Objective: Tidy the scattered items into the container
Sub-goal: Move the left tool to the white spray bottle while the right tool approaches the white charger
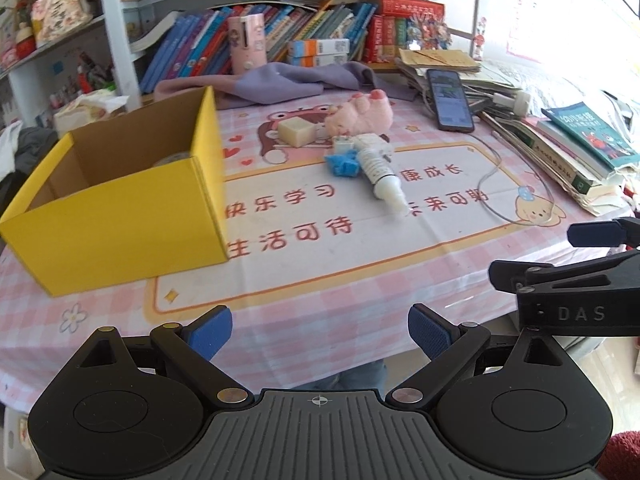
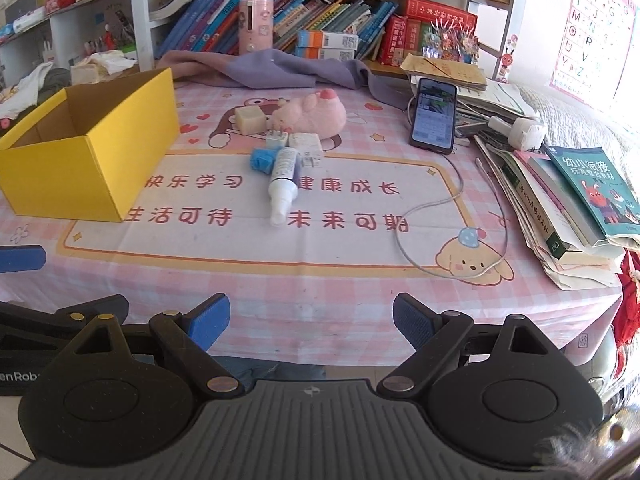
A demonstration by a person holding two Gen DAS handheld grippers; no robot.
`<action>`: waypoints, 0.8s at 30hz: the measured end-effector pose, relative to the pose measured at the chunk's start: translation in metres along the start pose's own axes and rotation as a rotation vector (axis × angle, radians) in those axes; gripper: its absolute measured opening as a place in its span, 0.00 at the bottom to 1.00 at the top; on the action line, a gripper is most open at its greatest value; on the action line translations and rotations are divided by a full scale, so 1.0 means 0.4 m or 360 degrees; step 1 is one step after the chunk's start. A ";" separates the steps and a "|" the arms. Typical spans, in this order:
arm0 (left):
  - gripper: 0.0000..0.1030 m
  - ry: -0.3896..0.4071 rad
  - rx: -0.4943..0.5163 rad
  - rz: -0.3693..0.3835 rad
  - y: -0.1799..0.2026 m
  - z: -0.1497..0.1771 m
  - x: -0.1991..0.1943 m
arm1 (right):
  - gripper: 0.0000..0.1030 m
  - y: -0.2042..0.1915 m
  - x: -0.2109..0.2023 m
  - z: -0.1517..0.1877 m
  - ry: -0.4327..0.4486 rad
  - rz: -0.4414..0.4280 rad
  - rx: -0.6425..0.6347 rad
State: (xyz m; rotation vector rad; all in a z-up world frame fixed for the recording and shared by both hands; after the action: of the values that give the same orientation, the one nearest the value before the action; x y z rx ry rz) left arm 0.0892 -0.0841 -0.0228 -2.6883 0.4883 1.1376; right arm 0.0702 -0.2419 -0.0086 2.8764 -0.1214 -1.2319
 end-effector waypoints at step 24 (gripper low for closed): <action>0.92 0.0009 -0.0039 -0.0025 0.108 -0.202 0.198 | 0.80 0.167 0.200 -0.205 0.0037 -0.0129 -0.0091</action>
State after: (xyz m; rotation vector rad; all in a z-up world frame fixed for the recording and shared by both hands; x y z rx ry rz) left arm 0.1786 -0.1656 -0.0257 -2.7119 0.4564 1.1395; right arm 0.1801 -0.3162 -0.0071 2.8719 0.0303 -1.1934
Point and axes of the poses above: each gripper's, at about its wrist camera, not at the fingertips, and x roughly the way its jaws point, y to its right, z to its underside, the point moved 1 cm from there along x, roughly the way its jaws point, and after that the axes turned 1 degree about x, right-handed, at the moved point
